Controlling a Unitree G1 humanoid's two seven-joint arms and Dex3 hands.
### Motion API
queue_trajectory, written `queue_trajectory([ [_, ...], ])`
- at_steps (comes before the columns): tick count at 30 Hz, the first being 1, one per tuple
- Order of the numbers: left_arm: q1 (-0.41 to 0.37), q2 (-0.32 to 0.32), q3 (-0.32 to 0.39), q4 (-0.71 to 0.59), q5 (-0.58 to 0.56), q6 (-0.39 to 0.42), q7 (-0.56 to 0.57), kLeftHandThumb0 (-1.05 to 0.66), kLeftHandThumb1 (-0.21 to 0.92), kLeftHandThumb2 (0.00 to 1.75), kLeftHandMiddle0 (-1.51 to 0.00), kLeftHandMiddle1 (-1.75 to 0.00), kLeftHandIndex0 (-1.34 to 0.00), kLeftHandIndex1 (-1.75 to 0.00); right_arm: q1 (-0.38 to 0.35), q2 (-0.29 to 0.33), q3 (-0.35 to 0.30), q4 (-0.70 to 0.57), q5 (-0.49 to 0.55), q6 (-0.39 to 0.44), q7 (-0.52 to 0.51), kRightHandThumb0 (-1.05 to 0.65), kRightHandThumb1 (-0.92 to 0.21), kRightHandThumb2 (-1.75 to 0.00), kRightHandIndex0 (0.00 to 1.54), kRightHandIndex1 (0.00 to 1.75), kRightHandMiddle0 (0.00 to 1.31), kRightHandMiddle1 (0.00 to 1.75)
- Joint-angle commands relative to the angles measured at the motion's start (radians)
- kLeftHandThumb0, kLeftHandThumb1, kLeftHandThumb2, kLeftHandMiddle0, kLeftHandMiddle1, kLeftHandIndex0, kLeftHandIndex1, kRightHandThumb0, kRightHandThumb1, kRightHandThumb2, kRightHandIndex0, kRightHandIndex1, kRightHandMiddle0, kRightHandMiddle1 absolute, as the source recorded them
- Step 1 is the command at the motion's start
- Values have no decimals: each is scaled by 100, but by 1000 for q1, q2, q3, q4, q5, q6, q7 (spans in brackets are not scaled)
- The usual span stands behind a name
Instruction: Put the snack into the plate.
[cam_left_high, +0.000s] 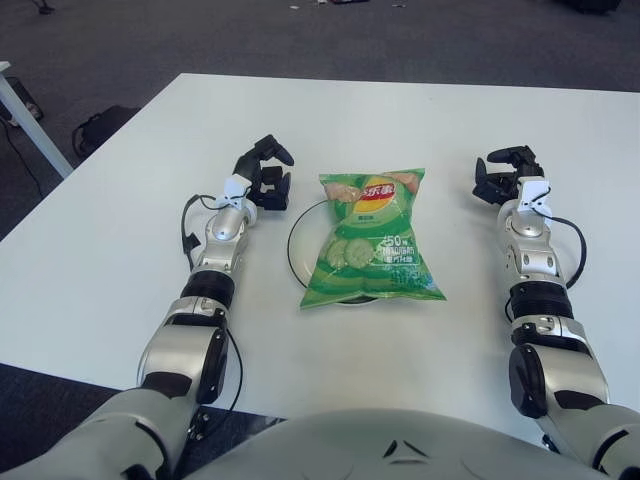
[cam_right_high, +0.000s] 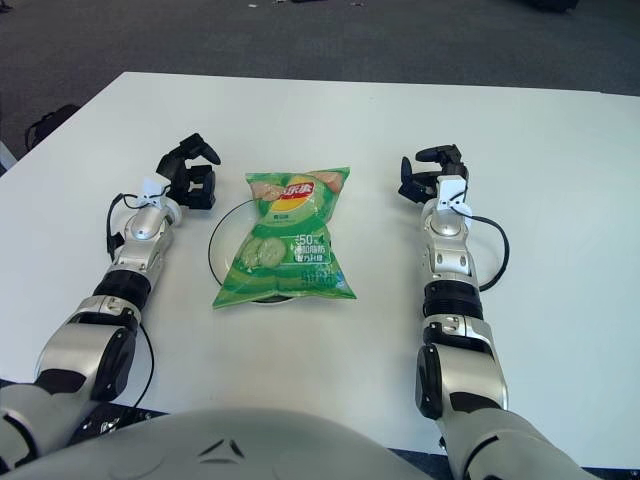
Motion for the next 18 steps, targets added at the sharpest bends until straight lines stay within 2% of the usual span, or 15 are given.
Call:
queue_trajectory([
  [1, 127, -29, -2, 53, -2, 11, 2, -47, 35, 127, -118, -175, -58, -175, 75, 45, 10, -23, 37, 95, 37, 0, -14, -144, 81, 150, 57, 175],
  [10, 137, -36, 8, 34, -14, 29, -7, -47, 35, 127, -119, -175, -58, -175, 103, 74, -12, -70, 99, 155, 61, 0, -9, -152, 84, 157, 57, 175],
  [18, 146, -38, 16, 14, -27, 52, -9, -46, 36, 127, -119, -175, -58, -175, 152, 93, -8, -77, 82, 96, 38, 0, -8, -155, 84, 161, 56, 175],
])
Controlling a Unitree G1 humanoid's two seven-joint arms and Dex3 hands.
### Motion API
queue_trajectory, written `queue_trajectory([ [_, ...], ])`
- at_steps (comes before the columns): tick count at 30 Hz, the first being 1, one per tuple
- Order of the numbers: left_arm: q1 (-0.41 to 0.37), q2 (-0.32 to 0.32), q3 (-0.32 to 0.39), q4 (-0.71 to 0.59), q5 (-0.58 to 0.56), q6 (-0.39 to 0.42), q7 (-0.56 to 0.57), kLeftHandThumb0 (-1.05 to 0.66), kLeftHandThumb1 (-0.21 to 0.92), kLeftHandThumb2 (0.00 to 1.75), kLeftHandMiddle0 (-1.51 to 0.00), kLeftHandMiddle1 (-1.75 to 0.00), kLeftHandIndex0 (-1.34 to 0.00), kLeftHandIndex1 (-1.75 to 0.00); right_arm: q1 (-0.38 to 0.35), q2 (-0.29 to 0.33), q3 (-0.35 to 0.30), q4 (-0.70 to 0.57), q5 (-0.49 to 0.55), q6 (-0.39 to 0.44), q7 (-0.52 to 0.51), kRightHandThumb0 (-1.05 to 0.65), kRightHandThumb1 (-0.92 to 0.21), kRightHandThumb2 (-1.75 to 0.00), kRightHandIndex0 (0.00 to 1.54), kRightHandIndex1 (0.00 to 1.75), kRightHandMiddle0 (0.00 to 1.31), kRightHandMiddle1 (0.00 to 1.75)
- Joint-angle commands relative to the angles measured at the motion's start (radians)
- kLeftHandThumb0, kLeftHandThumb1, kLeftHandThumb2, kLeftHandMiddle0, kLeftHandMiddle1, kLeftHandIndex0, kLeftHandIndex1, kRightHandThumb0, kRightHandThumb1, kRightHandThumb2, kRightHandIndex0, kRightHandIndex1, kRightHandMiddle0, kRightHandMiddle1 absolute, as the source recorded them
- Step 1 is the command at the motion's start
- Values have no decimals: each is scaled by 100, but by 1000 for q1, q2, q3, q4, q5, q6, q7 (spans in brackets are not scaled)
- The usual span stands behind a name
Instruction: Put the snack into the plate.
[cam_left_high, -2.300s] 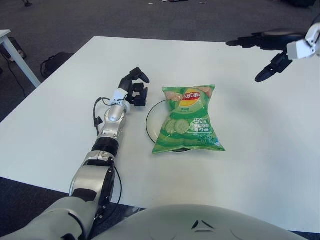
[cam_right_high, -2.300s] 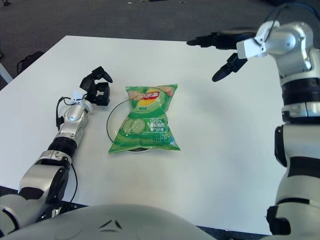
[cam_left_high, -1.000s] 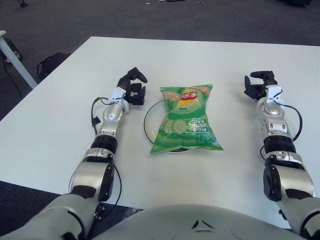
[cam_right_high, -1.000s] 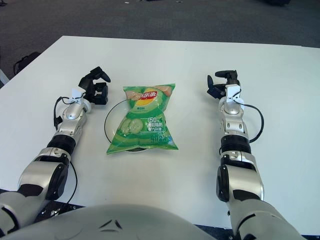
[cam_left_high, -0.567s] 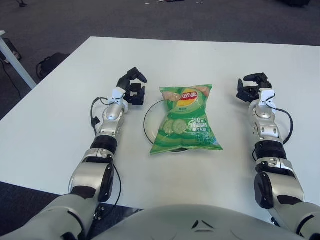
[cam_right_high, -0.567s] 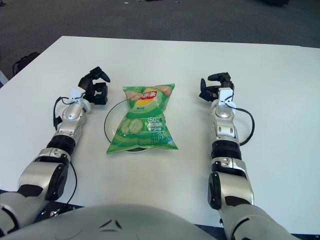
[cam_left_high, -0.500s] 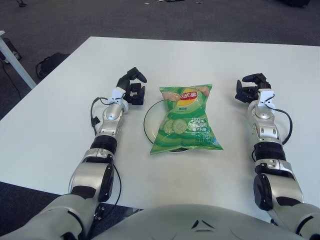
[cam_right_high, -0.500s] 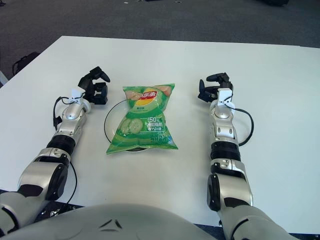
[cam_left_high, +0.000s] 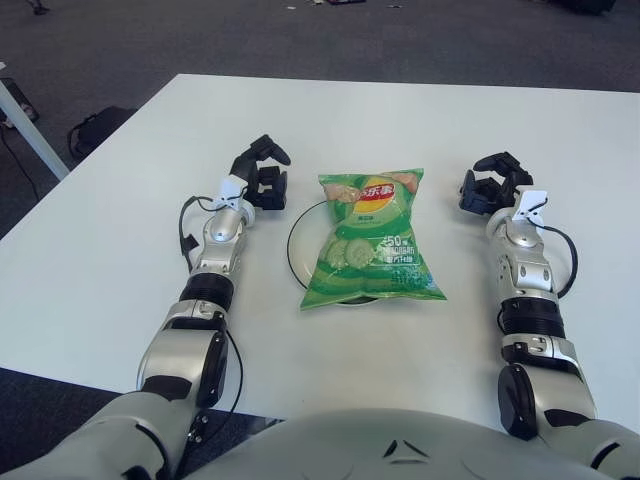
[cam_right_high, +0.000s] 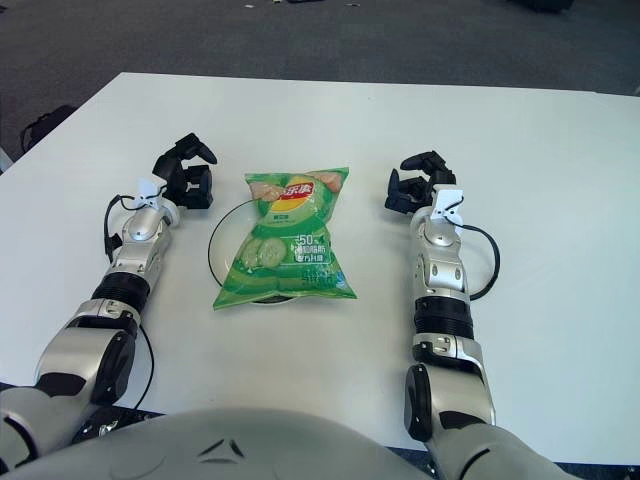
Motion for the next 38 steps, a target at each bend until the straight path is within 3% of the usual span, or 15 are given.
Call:
queue_trajectory([
  [1, 127, -34, -2, 51, -7, 19, -8, -46, 36, 127, -119, -175, -58, -175, 80, 28, 7, 55, -9, 11, -11, 0, -8, -155, 84, 162, 56, 175],
  [21, 135, -48, 28, 29, -73, 94, -49, -46, 36, 126, -122, -175, -58, -175, 103, 30, 7, 104, -23, -97, -36, 0, -2, -165, 86, 171, 59, 175],
  [24, 135, -54, 34, 25, -83, 110, -51, -47, 35, 127, -123, -175, -58, -175, 101, 29, 2, 124, -17, -138, -30, -1, 3, -172, 89, 173, 64, 174],
  [27, 135, -59, 35, 20, -86, 123, -42, -47, 35, 128, -123, -175, -58, -175, 94, 23, 1, 154, -16, -189, -19, -33, -17, -148, 119, 174, 64, 174],
  [29, 137, -62, 34, 15, -83, 126, -34, -47, 35, 128, -122, -175, -59, -175, 89, 18, 2, 174, -18, -216, -12, -41, -23, -142, 127, 174, 64, 175],
  [38, 142, -69, 34, 3, -79, 133, -26, -47, 34, 128, -122, -175, -59, -175, 69, -4, 1, 246, -15, -291, 22, -49, -28, -136, 134, 175, 64, 175],
])
